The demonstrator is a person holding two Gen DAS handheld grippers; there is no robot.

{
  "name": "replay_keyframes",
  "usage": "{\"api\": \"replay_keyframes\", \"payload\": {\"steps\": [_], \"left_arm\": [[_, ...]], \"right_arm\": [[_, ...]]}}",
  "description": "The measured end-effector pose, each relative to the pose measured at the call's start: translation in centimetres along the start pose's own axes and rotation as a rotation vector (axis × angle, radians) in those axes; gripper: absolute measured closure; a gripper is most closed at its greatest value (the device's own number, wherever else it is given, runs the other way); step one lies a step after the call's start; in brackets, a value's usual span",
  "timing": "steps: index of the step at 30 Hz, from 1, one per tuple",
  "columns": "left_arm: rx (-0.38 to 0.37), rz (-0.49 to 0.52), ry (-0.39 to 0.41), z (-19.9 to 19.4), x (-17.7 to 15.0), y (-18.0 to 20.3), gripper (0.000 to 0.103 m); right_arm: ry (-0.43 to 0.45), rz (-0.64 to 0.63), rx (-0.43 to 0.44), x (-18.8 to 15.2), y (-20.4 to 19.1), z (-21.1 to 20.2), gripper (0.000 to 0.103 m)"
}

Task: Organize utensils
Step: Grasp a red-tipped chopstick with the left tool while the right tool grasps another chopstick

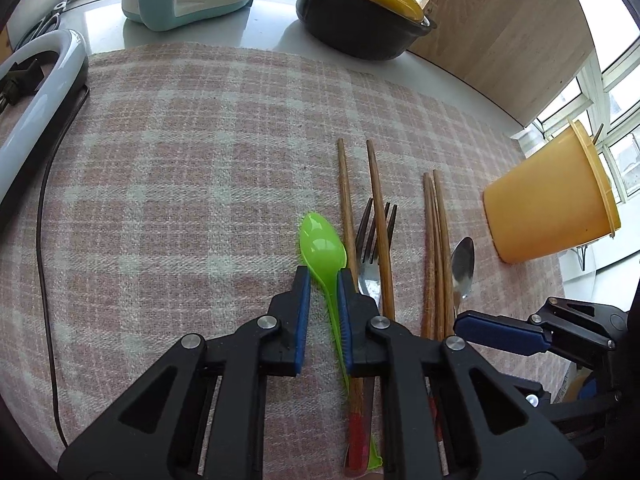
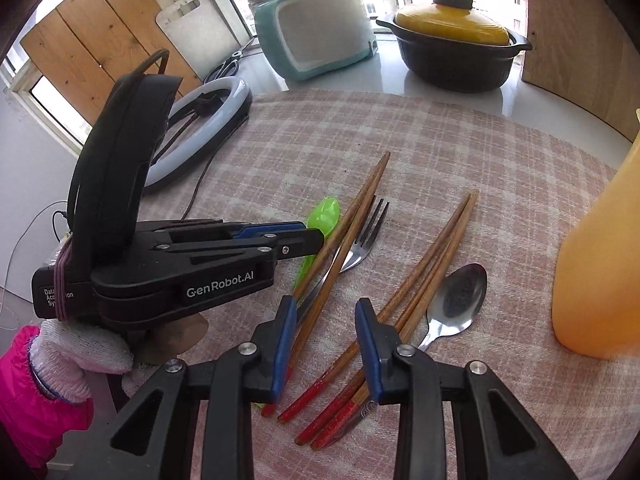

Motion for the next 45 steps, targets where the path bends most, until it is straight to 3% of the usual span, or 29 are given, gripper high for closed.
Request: {"api": "replay_keyframes", "payload": {"steps": [3, 11, 23, 34, 39, 45], "left_arm": [[0.025, 0.019, -0.002, 0.1, 0.1, 0.1, 0.097], [-0.01, -0.021, -0.008, -0.1, 0.0, -0.4, 0.097], [-0.034, -0.052, -0.025, -0.4, 0.0, -0.6, 0.096], [0.028, 0.025, -0.025, 0.5, 0.4, 1.3, 0.096], [0.059, 0.094, -0.032, 0.7, 0.1, 2.3, 0.085], [0.056, 0.066, -0.038, 0.8, 0.6, 2.1, 0.084]], "right_arm": [[-0.021, 0.012, 0.006, 0.4, 0.3, 0.8, 0.072], [-0.056, -0.008, 0.011, 1.5, -0.1, 2.7, 0.074], [-0.096, 0.008, -0.002, 1.8, 0.7, 4.5, 0.094], [-0.088, 0.05, -0.018, 1.2, 3.0, 3.7, 0.094], [-0.084, 0.055, -0.022, 1.1, 3.4, 3.3, 0.094], [-0.081, 0.063, -0.022, 0.9, 3.5, 3.2, 0.094]]}}
Point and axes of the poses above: each gripper's, at about its wrist camera, not at the fingertips, and z roughly the way its jaws point, y to its right, x to its top, the point moved 2 cm from there along z, roughly the way its jaws point, and after that the axes turned 6 degrees about -x, right-handed, at the moved point
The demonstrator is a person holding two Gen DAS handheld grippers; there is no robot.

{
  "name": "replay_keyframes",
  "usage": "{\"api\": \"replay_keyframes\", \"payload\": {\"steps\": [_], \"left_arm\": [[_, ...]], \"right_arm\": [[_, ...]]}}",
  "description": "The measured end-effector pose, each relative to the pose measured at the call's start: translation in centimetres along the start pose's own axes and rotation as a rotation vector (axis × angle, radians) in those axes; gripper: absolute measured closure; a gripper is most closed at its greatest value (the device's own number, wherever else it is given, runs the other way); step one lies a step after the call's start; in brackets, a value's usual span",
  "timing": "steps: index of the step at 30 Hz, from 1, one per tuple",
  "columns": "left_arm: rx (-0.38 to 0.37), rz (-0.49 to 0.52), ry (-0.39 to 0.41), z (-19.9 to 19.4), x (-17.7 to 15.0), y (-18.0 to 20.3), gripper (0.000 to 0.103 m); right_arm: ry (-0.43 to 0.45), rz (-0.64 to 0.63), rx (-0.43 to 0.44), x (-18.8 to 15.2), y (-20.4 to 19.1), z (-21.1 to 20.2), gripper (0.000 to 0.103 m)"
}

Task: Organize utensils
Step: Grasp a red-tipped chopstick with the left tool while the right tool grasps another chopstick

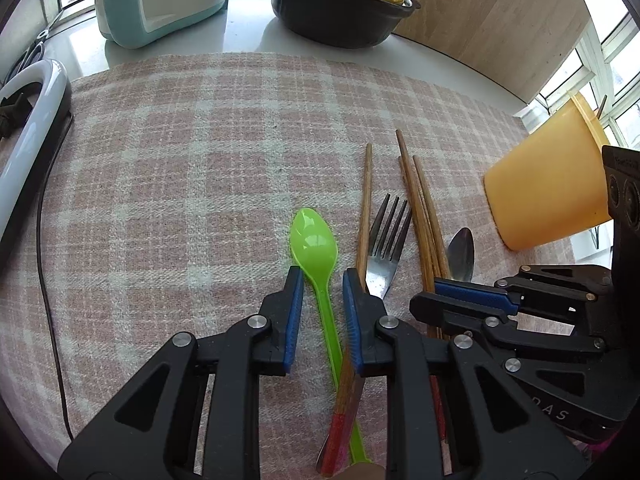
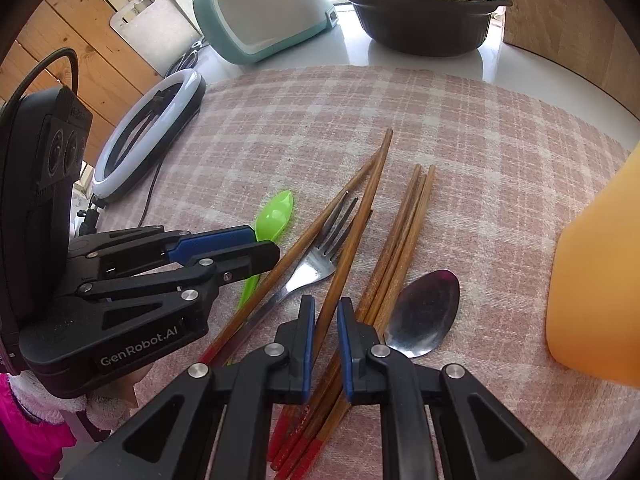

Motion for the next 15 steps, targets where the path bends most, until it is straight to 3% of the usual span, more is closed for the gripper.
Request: {"api": "replay_keyframes", "payload": {"steps": [6, 15], "left_arm": [[-0.024, 0.051, 0.023, -1.2, -0.6, 1.3, 0.084], [-0.026, 0.112, -0.083, 0.8, -0.8, 2.3, 0.084]], "right_arm": [[0.004, 0.013, 0.008, -0.1, 0.3, -0.3, 0.094], [0.008, 0.036, 0.022, -0.6, 0.7, -0.7, 0.094]]}}
Point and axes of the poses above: each gripper's, at about its wrist camera, not at the fingertips, and z roughly the way its jaws point, y to its right, x to its top, the point moved 2 cm from there along z, roughly the way its jaws point, and after that the axes turned 6 degrees about -x, right-handed, at the moved point
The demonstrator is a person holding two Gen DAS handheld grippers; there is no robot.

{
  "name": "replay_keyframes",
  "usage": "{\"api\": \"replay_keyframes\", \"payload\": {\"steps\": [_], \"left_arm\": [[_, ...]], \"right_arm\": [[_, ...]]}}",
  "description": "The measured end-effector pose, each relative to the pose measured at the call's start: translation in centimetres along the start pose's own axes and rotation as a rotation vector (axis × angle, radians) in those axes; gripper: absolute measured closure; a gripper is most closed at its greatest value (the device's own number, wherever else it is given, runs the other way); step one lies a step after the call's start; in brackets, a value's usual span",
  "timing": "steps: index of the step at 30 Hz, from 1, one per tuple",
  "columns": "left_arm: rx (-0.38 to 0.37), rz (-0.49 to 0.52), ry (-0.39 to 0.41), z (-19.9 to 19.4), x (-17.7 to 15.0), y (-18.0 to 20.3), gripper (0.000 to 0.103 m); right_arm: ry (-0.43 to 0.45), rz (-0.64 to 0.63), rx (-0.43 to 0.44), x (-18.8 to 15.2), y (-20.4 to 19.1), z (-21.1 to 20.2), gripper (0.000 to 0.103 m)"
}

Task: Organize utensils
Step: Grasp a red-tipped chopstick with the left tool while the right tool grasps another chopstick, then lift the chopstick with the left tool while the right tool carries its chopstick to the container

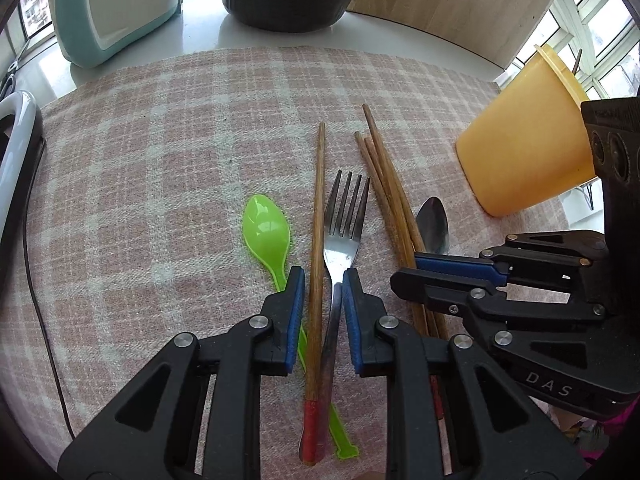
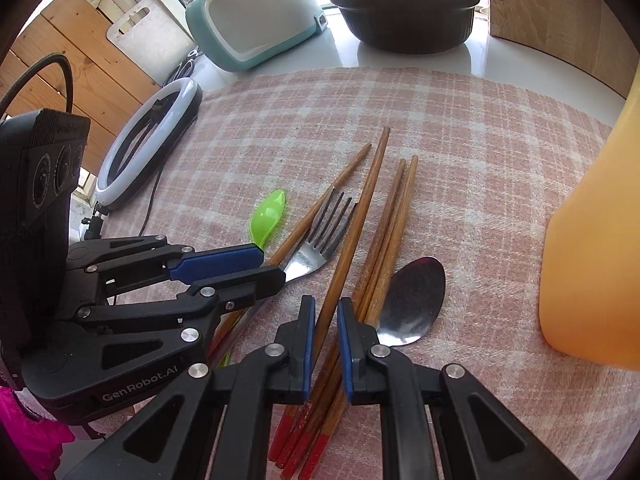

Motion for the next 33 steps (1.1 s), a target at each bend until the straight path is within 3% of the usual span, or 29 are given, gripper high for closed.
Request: {"api": "replay_keyframes", "payload": {"steps": [3, 7, 11, 24, 33], "left_arm": [[-0.001, 0.013, -0.01, 0.3, 0.4, 0.2, 0.084], [-0.053, -0.026, -0.022, 0.5, 0.8, -0.3, 0.096], [-0.059, -0.033, -0.011, 0.3, 0.6, -0.4, 0.099], [-0.131, -0.138, 0.128, -4.4, -1.4, -1.7, 0.099], [-0.152, -0.126, 0.252, -8.8, -1.5, -0.1, 0.099]], "right_arm": [[0.0, 0.002, 0.002, 0.0, 0.0, 0.0, 0.094], [0.002, -0.002, -0.001, -0.1, 0.0, -0.1, 0.094], [0.002, 0.003, 0.0, -0.1, 0.1, -0.1, 0.094], [0.048, -0.03, -0.002, -0.2, -1.0, -1.8, 0.095], [0.146, -0.064, -0.006, -0.7, -1.8, -6.3, 0.097]]}}
Point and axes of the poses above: each gripper's, at about its wrist camera, not at the fingertips, and z roughly the way its jaws point, y to its right, x to its top, the point moved 2 cm from there along z, roughly the way its jaws point, and after that the axes turned 6 degrees about -x, right-handed, at the moved point
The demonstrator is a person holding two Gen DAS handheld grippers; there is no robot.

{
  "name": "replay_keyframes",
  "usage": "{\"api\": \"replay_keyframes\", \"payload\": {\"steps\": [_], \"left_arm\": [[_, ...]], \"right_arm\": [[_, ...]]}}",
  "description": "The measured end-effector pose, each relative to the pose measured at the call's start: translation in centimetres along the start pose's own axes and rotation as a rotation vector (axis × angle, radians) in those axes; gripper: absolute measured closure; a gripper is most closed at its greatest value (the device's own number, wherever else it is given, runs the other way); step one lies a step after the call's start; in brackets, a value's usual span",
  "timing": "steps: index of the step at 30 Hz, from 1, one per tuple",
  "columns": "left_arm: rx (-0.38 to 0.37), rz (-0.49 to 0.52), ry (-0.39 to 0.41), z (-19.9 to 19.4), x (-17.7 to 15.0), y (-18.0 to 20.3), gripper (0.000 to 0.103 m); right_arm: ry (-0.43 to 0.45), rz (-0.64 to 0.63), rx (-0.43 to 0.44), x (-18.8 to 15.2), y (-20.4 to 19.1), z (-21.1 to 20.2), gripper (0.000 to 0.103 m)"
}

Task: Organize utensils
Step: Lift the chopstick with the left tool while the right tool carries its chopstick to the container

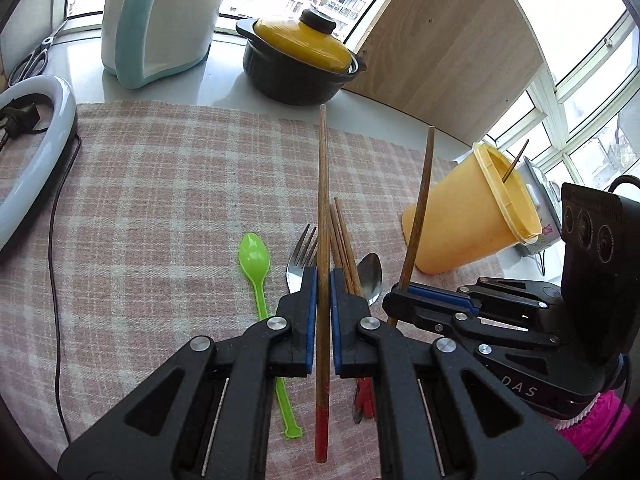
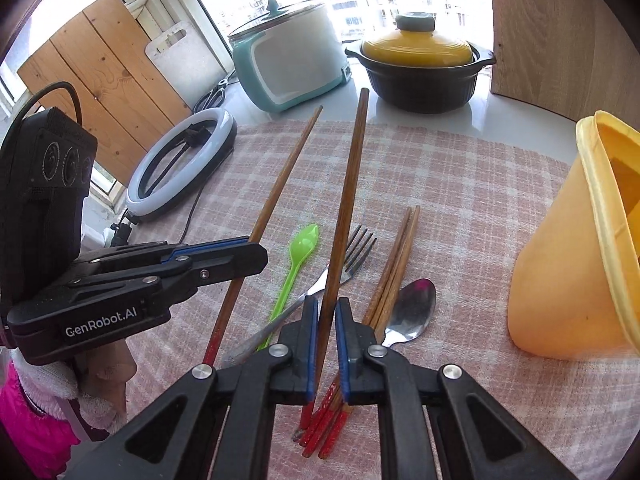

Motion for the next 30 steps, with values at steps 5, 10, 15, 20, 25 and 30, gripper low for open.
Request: {"api": "replay_keyframes", "payload": {"steps": [5, 10, 15, 20, 25, 30], "left_arm": [[-0.022, 0.041, 0.065, -1.2, 1.1, 2.7, 0.099], [-0.057, 0.069, 0.107, -1.5, 2.3, 4.9, 0.099], [-0.083, 0.095, 0.133, -1.2, 3.4, 6.8, 0.099], [-0.114, 0.121, 0.171, -1.6, 4.6, 8.7, 0.099], [-0.148, 0.135, 0.221, -1.6, 6.7, 10.4, 0.099], [-0.175, 0.156, 0.255, -1.2, 8.5, 12.2, 0.099]], "right_arm": [[0.079, -0.02, -0.012, 0.4, 0.3, -3.8, 0.099], [0.153, 0.017, -0.011, 1.0, 1.8, -7.4, 0.099], [0.218, 0.037, -0.009, 1.2, 3.0, -10.7, 0.099], [0.26, 0.061, 0.016, 1.4, 3.7, -13.2, 0.099], [0.302, 0.084, 0.013, 1.8, 5.6, -15.9, 0.099], [0.355, 0.116, 0.0, 2.2, 7.7, -18.9, 0.099]]}}
Point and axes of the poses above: each gripper's, at about its wrist camera, not at the fingertips, and z roughly the way its jaws point, y to its right, x to its top, the point moved 2 cm from there along z, roughly the way its jaws point, and after that the axes turned 6 degrees about -x, right-handed, at the moved point
